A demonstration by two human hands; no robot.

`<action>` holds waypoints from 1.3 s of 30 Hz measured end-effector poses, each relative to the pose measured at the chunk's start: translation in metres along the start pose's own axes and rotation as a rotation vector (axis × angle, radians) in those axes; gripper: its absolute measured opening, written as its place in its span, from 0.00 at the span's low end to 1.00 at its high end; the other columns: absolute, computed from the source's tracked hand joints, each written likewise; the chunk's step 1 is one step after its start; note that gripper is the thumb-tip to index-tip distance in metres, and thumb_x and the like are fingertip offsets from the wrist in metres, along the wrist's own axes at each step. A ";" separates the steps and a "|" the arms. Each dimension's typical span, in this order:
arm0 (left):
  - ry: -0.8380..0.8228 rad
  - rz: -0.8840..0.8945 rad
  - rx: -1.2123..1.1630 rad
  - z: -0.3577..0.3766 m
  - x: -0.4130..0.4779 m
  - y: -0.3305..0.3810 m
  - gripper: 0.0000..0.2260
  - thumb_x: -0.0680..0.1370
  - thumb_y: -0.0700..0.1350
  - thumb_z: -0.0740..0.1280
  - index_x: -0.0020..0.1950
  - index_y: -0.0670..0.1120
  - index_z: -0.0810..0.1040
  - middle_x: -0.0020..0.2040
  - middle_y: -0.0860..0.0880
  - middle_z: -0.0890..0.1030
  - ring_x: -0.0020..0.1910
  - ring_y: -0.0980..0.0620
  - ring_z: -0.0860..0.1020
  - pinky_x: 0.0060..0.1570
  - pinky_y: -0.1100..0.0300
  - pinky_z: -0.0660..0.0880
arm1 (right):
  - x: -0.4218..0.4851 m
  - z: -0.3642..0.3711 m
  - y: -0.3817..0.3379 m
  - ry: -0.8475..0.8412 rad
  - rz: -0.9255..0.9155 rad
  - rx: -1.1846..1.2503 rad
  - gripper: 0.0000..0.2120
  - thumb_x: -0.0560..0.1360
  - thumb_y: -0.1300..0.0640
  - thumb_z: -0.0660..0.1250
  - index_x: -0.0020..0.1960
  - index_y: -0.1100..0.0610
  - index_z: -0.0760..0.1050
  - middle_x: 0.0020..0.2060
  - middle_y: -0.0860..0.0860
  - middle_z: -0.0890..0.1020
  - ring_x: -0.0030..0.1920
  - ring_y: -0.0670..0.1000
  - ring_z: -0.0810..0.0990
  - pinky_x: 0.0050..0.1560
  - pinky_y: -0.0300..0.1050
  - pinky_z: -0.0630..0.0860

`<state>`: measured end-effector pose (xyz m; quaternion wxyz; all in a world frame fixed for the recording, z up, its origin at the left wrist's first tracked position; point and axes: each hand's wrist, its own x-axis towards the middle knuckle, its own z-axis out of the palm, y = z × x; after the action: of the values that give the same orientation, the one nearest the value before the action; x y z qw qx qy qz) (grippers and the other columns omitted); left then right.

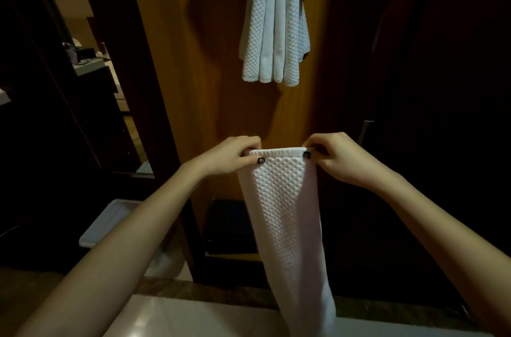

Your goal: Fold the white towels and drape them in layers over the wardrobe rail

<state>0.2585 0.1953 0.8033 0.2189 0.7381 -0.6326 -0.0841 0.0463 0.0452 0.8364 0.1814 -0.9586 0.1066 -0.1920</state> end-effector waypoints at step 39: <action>0.614 0.085 -0.498 -0.054 -0.033 0.047 0.13 0.71 0.47 0.72 0.53 0.57 0.74 0.48 0.57 0.74 0.45 0.64 0.74 0.49 0.68 0.68 | 0.039 -0.044 -0.046 0.012 -0.220 0.403 0.16 0.76 0.67 0.64 0.52 0.46 0.69 0.40 0.55 0.81 0.36 0.47 0.77 0.37 0.42 0.75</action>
<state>0.2323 0.2345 0.8663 0.5737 0.6263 -0.5278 -0.0012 0.0698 0.0628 0.9047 0.3464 -0.9077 -0.0382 -0.2336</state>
